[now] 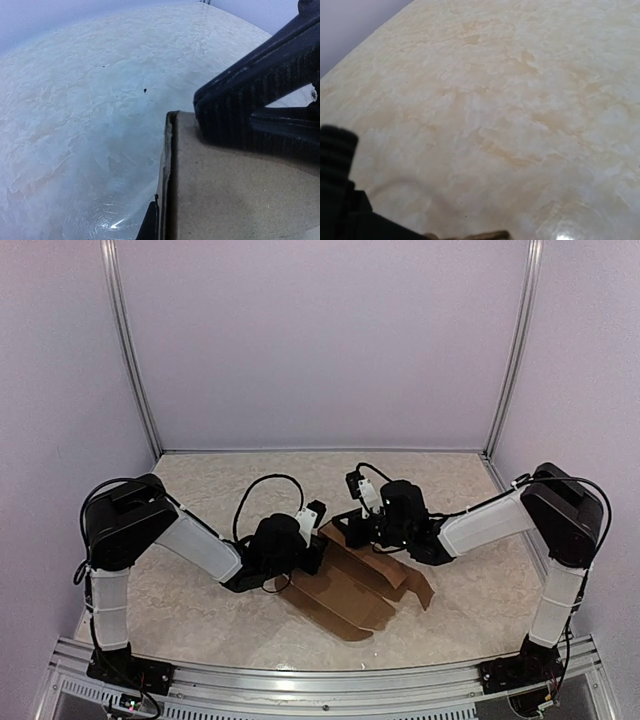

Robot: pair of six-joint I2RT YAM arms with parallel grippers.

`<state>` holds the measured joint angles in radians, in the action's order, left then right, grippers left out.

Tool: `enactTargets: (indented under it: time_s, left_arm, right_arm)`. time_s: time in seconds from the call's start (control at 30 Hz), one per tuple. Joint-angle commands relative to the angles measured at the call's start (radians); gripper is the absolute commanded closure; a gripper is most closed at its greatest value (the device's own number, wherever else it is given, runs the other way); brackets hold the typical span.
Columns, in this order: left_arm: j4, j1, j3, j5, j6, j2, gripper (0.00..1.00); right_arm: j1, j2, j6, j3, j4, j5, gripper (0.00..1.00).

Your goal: Fold the paper box

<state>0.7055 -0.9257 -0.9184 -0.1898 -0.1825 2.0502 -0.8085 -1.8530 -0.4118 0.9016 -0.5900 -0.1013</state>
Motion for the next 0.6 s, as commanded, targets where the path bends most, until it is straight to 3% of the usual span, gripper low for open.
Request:
enactTargets:
  time_s: [0.0,0.3,0.57]
  left_arm:
    - [0.025,0.003,0.014,-0.016,-0.003,-0.055,1.0]
    - [-0.025,0.001,0.058,-0.158,0.0,-0.119,1.0]
    - [-0.13,0.005,0.058,-0.229,-0.028,-0.171,1.0]
  right_arm:
    - [-0.015,0.012,-0.003,-0.035,0.127,-0.015,1.0]
    - [-0.005,0.126,0.043,-0.023,0.24,-0.012,1.0]
    - [0.033,0.327,0.113,-0.066,0.381,0.012,0.72]
